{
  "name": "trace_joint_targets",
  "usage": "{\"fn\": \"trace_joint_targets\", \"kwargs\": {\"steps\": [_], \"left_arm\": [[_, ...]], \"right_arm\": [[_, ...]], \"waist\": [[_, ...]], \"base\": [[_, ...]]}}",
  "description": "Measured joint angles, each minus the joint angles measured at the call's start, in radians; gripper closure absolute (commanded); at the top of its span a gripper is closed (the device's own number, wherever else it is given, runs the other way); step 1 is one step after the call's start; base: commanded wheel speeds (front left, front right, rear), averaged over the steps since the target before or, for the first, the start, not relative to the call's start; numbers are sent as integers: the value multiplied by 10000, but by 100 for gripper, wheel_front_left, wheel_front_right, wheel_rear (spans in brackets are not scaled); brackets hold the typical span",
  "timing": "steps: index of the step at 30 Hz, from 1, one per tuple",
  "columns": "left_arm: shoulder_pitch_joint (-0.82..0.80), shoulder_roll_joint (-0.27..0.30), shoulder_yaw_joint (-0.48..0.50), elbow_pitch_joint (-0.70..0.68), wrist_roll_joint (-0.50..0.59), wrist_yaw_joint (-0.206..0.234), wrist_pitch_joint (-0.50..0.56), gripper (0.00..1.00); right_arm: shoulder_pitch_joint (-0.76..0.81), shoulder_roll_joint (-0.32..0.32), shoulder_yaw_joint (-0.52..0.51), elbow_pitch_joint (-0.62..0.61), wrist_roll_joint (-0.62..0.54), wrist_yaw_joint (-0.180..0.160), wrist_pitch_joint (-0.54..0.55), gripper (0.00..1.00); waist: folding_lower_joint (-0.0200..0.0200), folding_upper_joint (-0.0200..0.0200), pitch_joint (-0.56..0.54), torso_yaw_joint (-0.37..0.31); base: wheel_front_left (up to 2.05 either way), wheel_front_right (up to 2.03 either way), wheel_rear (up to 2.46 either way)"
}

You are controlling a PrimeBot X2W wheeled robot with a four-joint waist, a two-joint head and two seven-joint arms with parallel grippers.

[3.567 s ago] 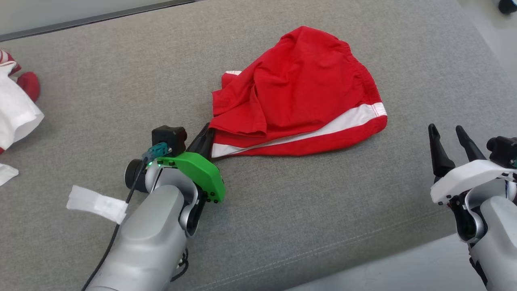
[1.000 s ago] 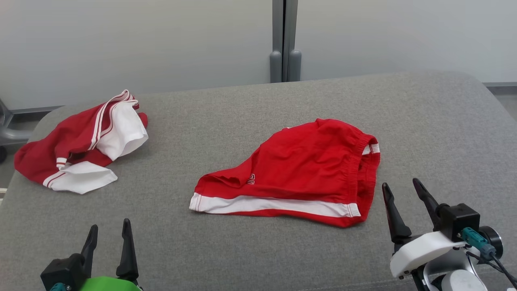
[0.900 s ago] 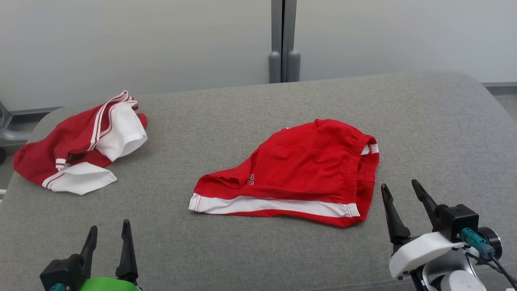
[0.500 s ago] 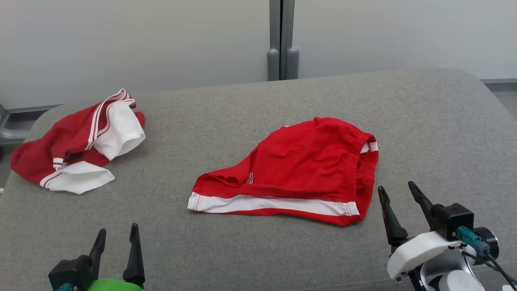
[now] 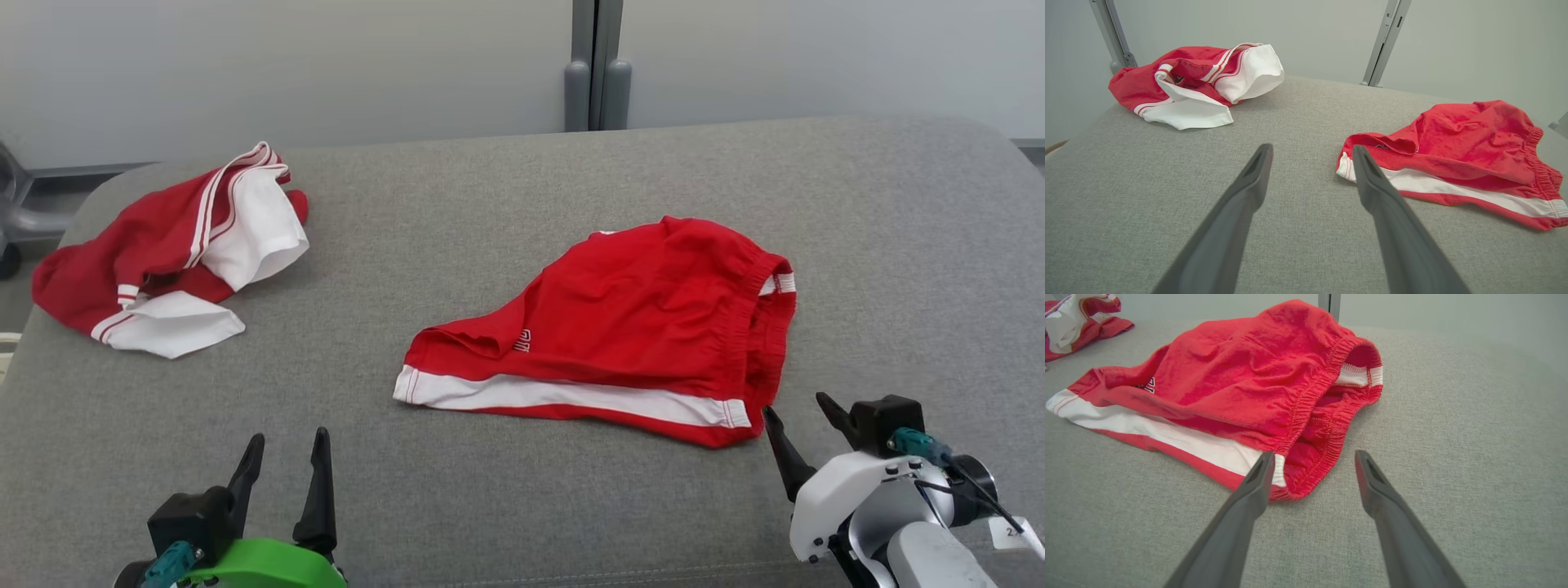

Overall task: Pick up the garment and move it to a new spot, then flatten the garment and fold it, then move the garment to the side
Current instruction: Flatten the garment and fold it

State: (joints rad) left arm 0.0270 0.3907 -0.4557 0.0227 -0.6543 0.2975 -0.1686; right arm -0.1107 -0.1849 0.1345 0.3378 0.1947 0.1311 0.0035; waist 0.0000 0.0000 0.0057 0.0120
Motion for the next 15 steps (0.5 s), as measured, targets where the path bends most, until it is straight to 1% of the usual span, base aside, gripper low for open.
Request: {"fn": "trace_joint_targets", "kwargs": {"steps": [8, 13, 14, 15], "left_arm": [[-552, -180, -238, 222, 146, -249, -48, 0], [-721, -230, -291, 447, 176, -341, -138, 0], [-742, -234, -293, 485, 176, -349, -150, 0], [-763, -236, -297, 510, 176, -378, -176, 0]], "right_arm": [[-1045, -157, 594, 1670, 575, -2, -128, 0], [-1487, -151, 1060, 2412, 855, -2, -334, 0], [-1547, -150, 1158, 2531, 899, 0, -401, 20], [-1604, -155, 1225, 2638, 941, -2, -447, 31]], "waist": [[0, 0, 563, 505], [0, 0, 843, 830], [0, 0, 892, 882], [0, 0, 933, 929]], "base": [[0, 0, 0], [0, 0, 0], [0, 0, 0], [0, 0, 0]]}}
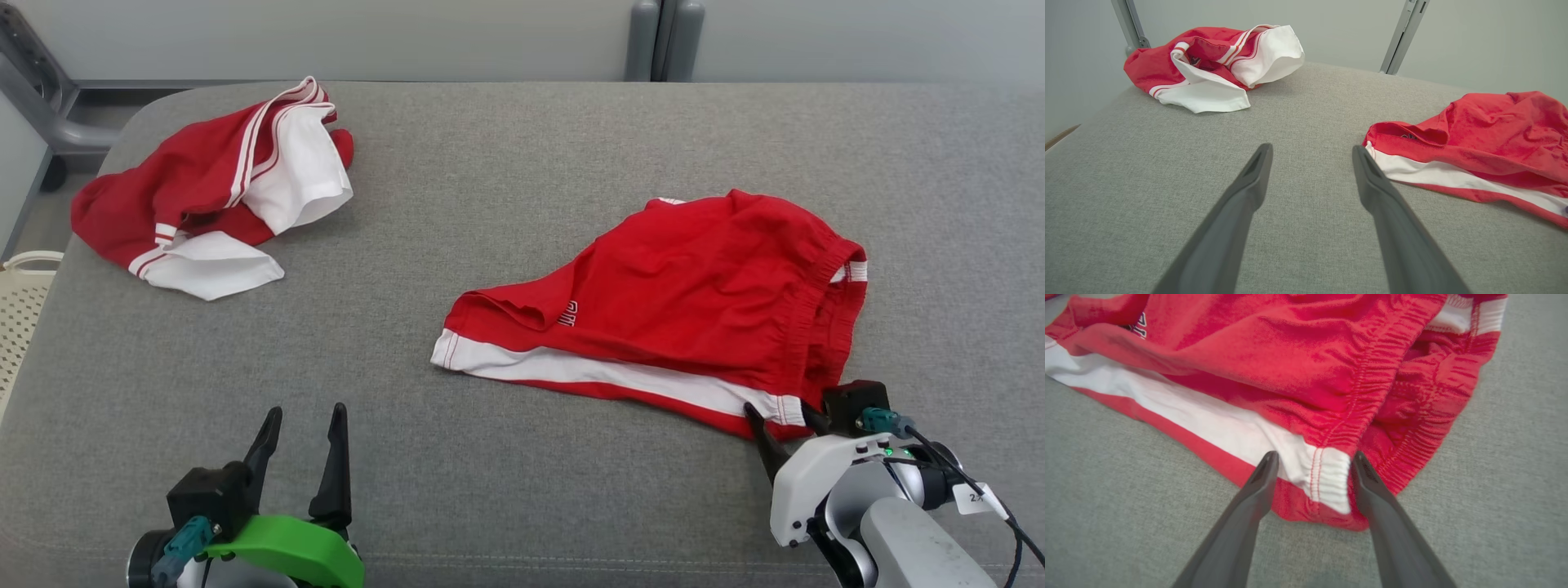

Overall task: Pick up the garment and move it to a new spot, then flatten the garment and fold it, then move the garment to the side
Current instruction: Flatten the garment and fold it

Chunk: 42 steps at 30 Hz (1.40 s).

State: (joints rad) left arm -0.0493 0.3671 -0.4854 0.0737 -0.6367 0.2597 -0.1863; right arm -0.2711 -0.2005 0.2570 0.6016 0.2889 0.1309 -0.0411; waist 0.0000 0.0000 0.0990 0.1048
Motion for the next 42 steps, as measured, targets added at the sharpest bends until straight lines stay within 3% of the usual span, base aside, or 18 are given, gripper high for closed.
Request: {"fn": "trace_joint_targets", "kwargs": {"steps": [1, 4, 5, 6, 11, 15, 20, 28, 35, 42], "left_arm": [[-24, -4, 2, 27, 0, -15, 0, 0], [-40, -6, 15, 115, -2, -33, -65, 0], [-45, -6, 17, 144, -2, -33, -79, 0], [-54, -6, 17, 169, -4, -44, -84, 0], [-230, -29, -123, 378, -38, -282, 21, 0], [-889, -138, -598, 1011, -50, -872, 483, 0], [-2147, -658, -1051, 2426, -136, -1693, 892, 0], [-3781, -1235, -1423, 5187, -165, -2625, 1089, 0], [-4533, -1691, -1647, 6780, -81, -3068, 767, 0], [-4771, -2027, -1954, 7252, 138, -3308, 111, 0]], "right_arm": [[-46, -19, 58, 86, 29, 0, -79, 51], [-177, -44, 234, 255, 90, 0, -286, 73], [-230, -59, 274, 282, 90, 0, -332, 83], [-262, -86, 318, 313, 92, 0, -403, 100], [-335, -111, 527, 416, 180, 0, -451, 100], [-477, -180, 723, 462, 265, 0, -489, 100], [-739, -261, 955, 470, 355, 2, -575, 100], [-1128, -297, 1331, 663, 554, 2, -639, 100], [-1275, -336, 1565, 861, 731, 2, -771, 100], [-1403, -385, 1636, 1080, 805, 4, -989, 100]], "waist": [[0, 0, 35, 41], [0, 0, 117, 105], [0, 0, 125, 97], [0, 0, 126, 77], [0, 0, 138, -56], [0, 0, 193, -204], [0, 0, 349, -422], [1, 0, 680, -858], [1, 0, 863, -1095], [1, 0, 834, -1056]], "base": [[0, 0, 0], [0, 0, 0], [0, 0, 0], [0, 0, 0], [0, 0, 0], [0, 0, 0], [0, 0, 0], [0, 0, 0], [0, 0, 0], [0, 0, 0]]}}
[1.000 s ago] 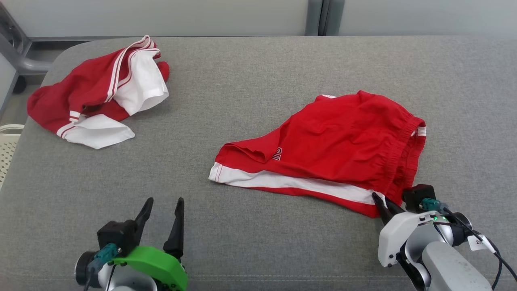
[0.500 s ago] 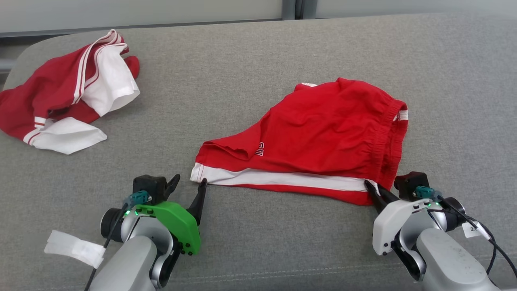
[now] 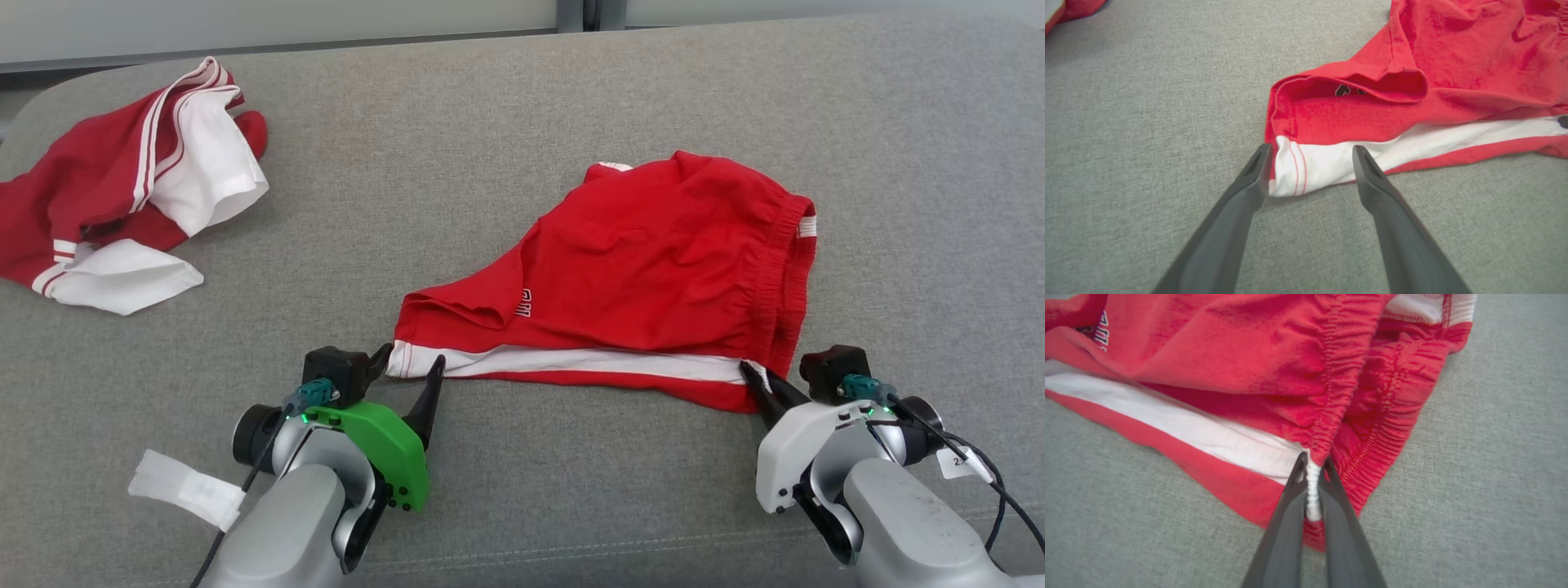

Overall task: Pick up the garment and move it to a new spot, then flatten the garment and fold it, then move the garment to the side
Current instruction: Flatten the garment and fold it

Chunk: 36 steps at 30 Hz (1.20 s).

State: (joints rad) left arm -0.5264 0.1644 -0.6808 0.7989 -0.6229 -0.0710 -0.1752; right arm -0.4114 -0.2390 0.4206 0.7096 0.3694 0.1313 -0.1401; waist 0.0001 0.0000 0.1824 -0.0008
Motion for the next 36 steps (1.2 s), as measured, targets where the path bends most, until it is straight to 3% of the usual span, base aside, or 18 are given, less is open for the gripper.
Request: {"fn": "trace_joint_targets", "kwargs": {"steps": [8, 20, 21, 25, 31, 36], "left_arm": [[44, -153, -328, 219, 59, -159, -121, 0], [-285, -249, -389, 1225, -15, -253, -111, 0], [-309, -257, -397, 1302, -15, -253, -115, 13], [-429, -276, -430, 1492, -73, -336, -199, 96], [-476, -272, -407, 1323, -253, -447, -422, 100], [-320, -230, 50, 506, -1264, -533, -497, 100]], "right_arm": [[1, 52, 113, 226, 81, 0, -159, 100], [-268, 121, 428, 368, 180, 0, -290, 100], [-281, 123, 435, 391, 198, 2, -303, 100], [-382, 123, 445, 422, 240, 2, -412, 100], [-406, 109, 393, 491, 320, 0, -569, 100], [-443, -8, 395, 142, 754, 0, -564, 100]], "waist": [[0, 0, -176, 81], [0, 0, -66, -396], [0, 0, -50, -430], [0, 0, -20, -522], [0, 0, -98, -468], [0, 0, -271, -408]], "base": [[0, 0, 0], [0, 0, 0], [0, 0, 0], [0, 0, 0], [0, 0, 0], [0, 0, 0]]}}
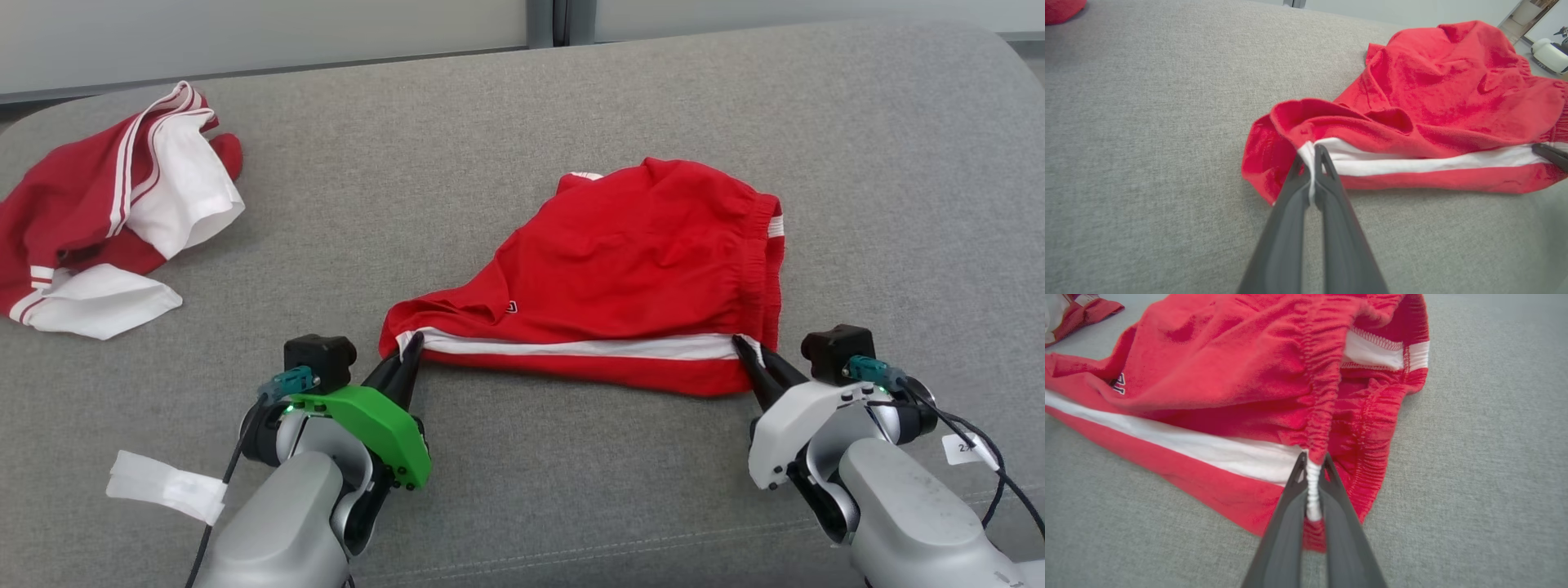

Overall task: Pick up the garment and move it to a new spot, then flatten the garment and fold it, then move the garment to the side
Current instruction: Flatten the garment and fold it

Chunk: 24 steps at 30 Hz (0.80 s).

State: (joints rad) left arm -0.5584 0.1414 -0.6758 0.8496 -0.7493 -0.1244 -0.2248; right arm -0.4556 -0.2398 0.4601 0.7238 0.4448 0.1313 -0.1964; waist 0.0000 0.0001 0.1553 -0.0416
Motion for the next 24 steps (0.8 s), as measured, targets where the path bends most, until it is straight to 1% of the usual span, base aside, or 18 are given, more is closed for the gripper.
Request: {"fn": "trace_joint_targets", "kwargs": {"steps": [2, 5, 11, 14, 17, 20, 21, 24], "left_arm": [[159, 96, 90, -506, -295, -29, 90, 100], [357, 412, 230, -1440, -723, -31, 211, 100], [808, 970, 642, -3647, -1469, -23, 504, 100], [917, 1231, 943, -4800, -1847, 184, 779, 100], [922, 1475, 1227, -5848, -2084, 495, 1154, 100], [717, 1724, 1492, -6613, -2272, 788, 1542, 100], [717, 1724, 1492, -6613, -2272, 788, 1542, 100], [198, 1979, 1703, -7250, -2330, 1053, 1929, 100]], "right_arm": [[-1, -157, 23, -290, 236, 0, 94, 100], [-6, -489, 25, -892, 560, 0, 270, 100], [-16, -1267, -232, -2558, 1160, 0, 886, 100], [-16, -1574, -470, -3528, 1492, 0, 1430, 100], [-52, -1783, -723, -4470, 1779, 2, 2054, 100], [-314, -1879, -966, -5267, 2123, 0, 2692, 100], [-314, -1879, -966, -5267, 2123, 0, 2692, 100], [-777, -1998, -1009, -5900, 2243, 0, 3308, 100]], "waist": [[0, 0, -97, 16], [0, 0, -264, 24], [0, 0, -678, -10], [0, 0, -914, -42], [0, 0, -1141, -80], [0, 0, -1337, -121], [0, 0, -1337, -121], [0, 0, -1469, -166]], "base": [[0, 0, 0], [0, 0, 0], [0, 0, 0], [0, 0, 0], [0, 0, 0], [0, 0, 0], [0, 0, 0], [0, 0, 0]]}}
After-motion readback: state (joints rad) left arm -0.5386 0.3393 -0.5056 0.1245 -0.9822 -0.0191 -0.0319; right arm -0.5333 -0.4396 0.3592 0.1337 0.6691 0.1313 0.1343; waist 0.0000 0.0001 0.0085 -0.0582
